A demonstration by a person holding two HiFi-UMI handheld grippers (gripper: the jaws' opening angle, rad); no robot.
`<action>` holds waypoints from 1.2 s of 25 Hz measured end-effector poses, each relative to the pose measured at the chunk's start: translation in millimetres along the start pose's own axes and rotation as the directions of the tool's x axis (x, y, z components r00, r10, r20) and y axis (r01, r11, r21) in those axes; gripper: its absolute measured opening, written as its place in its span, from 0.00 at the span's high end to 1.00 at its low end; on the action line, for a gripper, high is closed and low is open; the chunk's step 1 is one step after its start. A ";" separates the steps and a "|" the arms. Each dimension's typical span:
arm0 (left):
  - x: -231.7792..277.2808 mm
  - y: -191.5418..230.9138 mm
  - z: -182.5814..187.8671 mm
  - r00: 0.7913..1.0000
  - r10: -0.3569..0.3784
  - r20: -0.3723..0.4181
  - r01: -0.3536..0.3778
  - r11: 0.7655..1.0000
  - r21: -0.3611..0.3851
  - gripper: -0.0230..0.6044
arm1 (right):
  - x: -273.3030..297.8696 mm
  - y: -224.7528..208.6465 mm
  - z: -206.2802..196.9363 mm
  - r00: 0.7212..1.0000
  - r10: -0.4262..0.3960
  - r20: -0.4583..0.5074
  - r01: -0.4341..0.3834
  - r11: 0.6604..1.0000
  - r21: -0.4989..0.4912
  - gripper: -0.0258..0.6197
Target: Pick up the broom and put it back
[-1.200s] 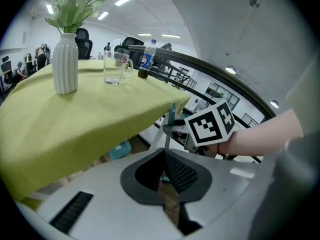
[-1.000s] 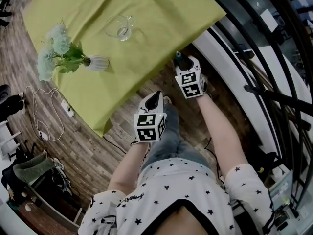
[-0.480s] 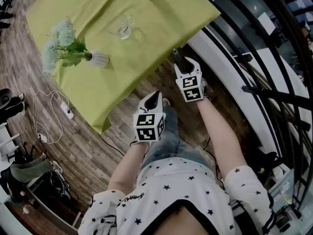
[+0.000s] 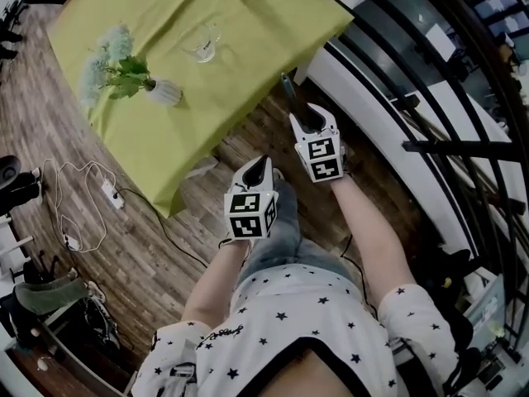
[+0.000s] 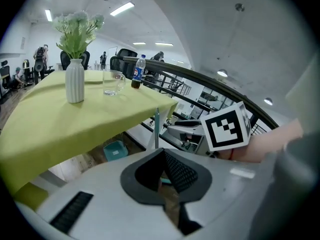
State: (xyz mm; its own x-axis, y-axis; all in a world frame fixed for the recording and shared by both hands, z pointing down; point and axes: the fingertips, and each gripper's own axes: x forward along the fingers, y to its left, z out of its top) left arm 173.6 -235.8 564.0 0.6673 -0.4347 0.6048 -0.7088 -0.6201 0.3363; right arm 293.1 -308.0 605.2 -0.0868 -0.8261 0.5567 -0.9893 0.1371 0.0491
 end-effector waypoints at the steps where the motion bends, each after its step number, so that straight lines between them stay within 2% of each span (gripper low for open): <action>1: -4.0 -3.2 -1.8 1.000 -0.002 0.002 0.002 1.000 0.004 0.95 | -6.9 2.3 0.7 1.000 -0.001 0.008 0.001 1.000 0.003 0.73; 11: -51.4 -18.4 -16.1 0.999 -0.016 0.041 0.015 0.999 0.039 0.95 | -73.0 33.0 6.5 0.995 -0.041 0.093 0.038 0.999 0.036 0.81; 18: -104.2 -30.6 -35.5 0.997 -0.001 0.083 -0.004 0.998 0.059 0.95 | -142.9 59.9 3.8 0.984 -0.084 0.160 0.074 0.995 0.065 0.90; 30: -175.2 -36.3 -64.3 0.990 0.033 0.136 -0.041 0.998 0.052 0.95 | -229.2 112.4 12.0 0.967 -0.079 0.243 0.055 0.993 0.105 0.96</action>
State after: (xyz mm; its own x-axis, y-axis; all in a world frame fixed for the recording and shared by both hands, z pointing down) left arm 67.7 -95.1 492.2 0.6682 -0.5400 0.5118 -0.7226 -0.6348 0.2735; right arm 200.3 -109.8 473.1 -0.0342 -0.9425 0.3324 -0.9994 0.0334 -0.0083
